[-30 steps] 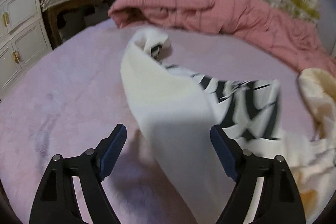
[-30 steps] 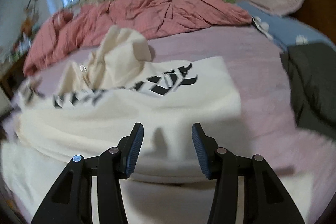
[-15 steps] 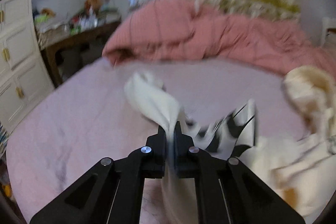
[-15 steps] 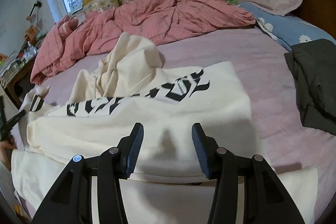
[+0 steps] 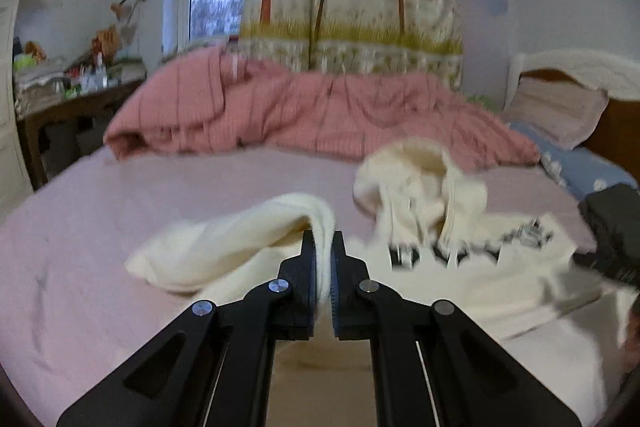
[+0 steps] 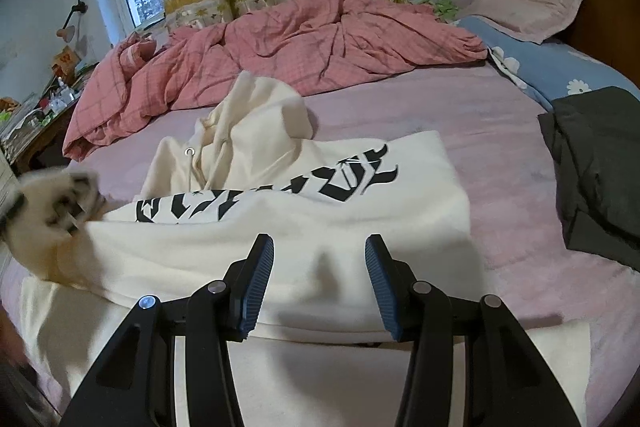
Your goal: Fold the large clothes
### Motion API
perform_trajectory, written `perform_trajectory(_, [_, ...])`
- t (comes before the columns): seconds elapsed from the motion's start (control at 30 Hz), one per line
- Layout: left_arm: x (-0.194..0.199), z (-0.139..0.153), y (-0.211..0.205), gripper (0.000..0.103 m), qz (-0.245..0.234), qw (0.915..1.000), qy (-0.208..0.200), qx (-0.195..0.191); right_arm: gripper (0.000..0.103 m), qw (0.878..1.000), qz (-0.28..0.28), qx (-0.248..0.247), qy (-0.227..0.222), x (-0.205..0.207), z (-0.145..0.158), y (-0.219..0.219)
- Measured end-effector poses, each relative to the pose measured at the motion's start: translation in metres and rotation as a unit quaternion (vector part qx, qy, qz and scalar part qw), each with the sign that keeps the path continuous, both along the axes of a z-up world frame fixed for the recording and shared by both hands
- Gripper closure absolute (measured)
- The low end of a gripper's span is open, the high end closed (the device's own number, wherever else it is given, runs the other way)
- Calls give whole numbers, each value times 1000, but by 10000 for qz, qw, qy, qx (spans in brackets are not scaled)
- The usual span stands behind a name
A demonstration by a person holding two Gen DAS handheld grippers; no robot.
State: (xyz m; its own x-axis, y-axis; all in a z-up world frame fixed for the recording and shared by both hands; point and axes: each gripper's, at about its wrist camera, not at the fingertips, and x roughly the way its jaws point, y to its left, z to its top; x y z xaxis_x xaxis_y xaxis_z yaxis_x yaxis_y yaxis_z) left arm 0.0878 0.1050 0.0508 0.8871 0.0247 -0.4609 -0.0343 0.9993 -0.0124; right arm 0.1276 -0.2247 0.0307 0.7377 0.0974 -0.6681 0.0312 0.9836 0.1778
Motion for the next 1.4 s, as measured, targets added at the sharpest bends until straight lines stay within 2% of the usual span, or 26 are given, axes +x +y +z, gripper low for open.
perform_trajectory(0.07, [3,-19,-7,98,166,9995,-63,259,53,10000,-8,-5,0,-1,1,-6])
perform_trajectory(0.13, [9,-27,-13,98,94,9996,164,204,53,10000,-42,-39,0,-2,1,-11])
perform_trajectory(0.23, [14,-32,-17,97,113,9987,332,369,53,9999,-117,41,78,0,-3,-17])
perform_trajectory(0.33, [12,-45,-17,94,197,9982,536,162,53,9997,-49,116,186,3,-6,-17])
perform_trajectory(0.4, [5,-50,-18,93,215,9983,531,63,53,9998,-16,73,165,3,-5,-16])
perform_trajectory(0.47, [-1,-49,-21,82,179,9989,434,64,53,9999,-6,41,131,2,-4,-17])
perform_trajectory(0.53, [-7,-45,-23,63,95,9996,278,61,53,9999,-17,29,101,1,-3,-17])
perform_trajectory(0.57, [-11,-43,-23,57,90,9998,191,60,53,9999,-13,18,99,2,-3,-18])
perform_trajectory(0.6, [-15,-41,-23,45,114,9999,114,49,53,9999,-22,4,98,2,-2,-18])
perform_trajectory(0.63, [-17,-39,-23,39,120,9999,57,6,53,9999,-57,-9,86,2,-2,-19])
perform_trajectory(0.8, [-29,-23,-16,18,251,9985,-332,-347,50,9999,-99,0,30,2,0,-24])
perform_trajectory(0.9, [-38,-10,-2,14,336,9959,-580,-613,50,9997,-177,-181,-68,0,-1,-26])
perform_trajectory(0.97, [-45,-3,9,10,521,9936,-774,-636,50,9986,-309,-380,-193,-3,0,-29])
perform_trajectory(1.03, [-47,0,23,8,725,9908,-881,-723,50,9971,-413,-542,-344,-5,3,-33])
perform_trajectory(1.07, [-45,0,32,8,754,9893,-881,-889,50,9966,-392,-584,-424,-6,5,-34])
perform_trajectory(1.2, [-18,3,61,8,1166,9831,-773,-1180,50,9947,-369,-694,-666,-12,12,-34])
perform_trajectory(1.27, [4,3,79,8,1626,9796,-380,-1118,50,9942,-364,-708,-720,-12,14,-32])
perform_trajectory(1.33, [15,-7,109,8,2096,9679,-155,-1379,50,9948,-334,-656,-701,-11,14,-32])
perform_trajectory(1.37, [15,-14,127,8,2330,9582,-64,-1661,50,9955,-297,-615,-660,-10,12,-30])
perform_trajectory(1.4, [12,-26,150,8,2493,9442,-8,-2153,50,9960,-262,-591,-621,-9,10,-30])
